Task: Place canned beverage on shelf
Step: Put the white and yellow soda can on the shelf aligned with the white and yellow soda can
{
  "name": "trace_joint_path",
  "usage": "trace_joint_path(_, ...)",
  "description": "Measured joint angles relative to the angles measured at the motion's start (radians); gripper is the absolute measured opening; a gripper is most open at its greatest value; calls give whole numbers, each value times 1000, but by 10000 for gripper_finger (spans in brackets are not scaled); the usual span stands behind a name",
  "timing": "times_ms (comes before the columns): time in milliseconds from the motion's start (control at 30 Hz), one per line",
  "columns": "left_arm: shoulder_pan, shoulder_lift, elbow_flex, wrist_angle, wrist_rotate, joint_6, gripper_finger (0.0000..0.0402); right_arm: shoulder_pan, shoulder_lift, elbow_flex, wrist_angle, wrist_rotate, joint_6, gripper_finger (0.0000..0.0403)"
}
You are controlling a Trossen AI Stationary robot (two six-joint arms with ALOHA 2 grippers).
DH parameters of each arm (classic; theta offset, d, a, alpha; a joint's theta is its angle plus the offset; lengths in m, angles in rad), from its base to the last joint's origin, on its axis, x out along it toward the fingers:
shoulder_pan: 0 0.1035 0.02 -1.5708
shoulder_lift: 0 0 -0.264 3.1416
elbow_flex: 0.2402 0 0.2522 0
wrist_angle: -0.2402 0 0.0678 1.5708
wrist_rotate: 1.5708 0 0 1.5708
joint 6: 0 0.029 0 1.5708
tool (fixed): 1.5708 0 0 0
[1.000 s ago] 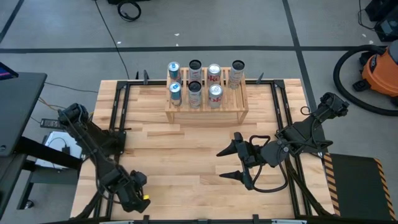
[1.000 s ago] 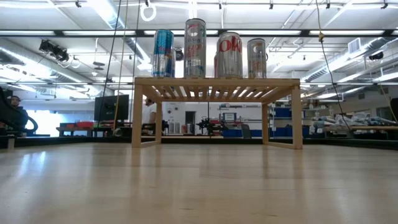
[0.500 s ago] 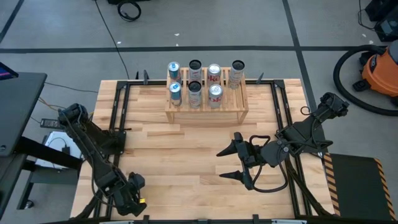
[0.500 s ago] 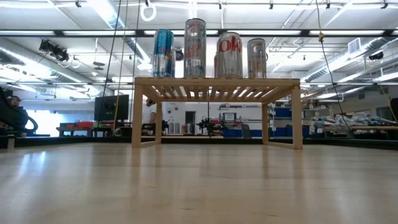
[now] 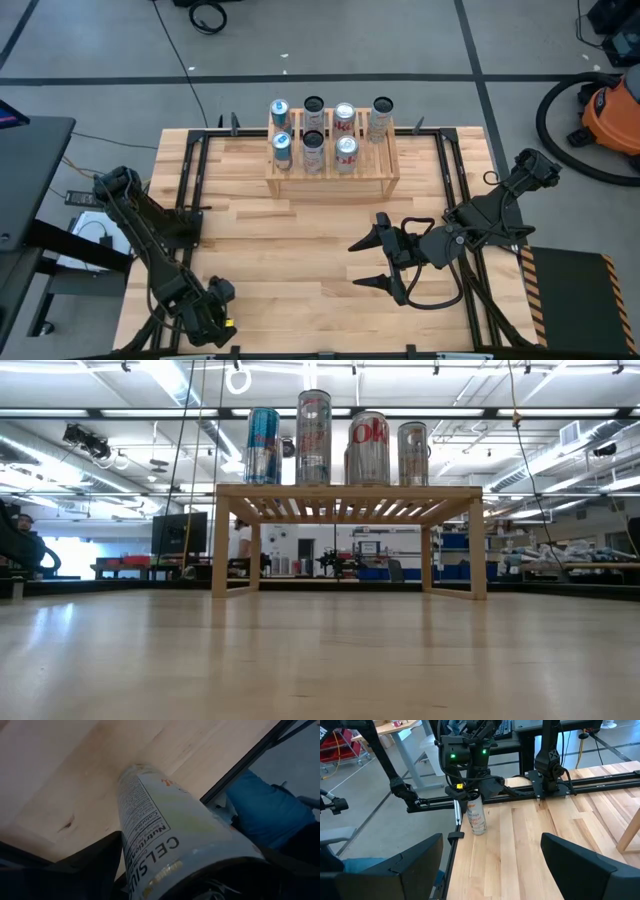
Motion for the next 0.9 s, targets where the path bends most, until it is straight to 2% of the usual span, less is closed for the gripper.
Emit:
trace_joint_path(333, -14, 1, 0, -24, -2, -27, 330, 0, 0, 0, 0, 0, 0, 345)
trace_joint_path(667, -11, 2, -2, -28, -29, -37, 258, 0, 0, 0, 0, 0, 0, 345)
trace_joint_path(900, -11, 2, -1, -31, -51, -43, 264, 0, 0, 0, 0, 0, 0, 345)
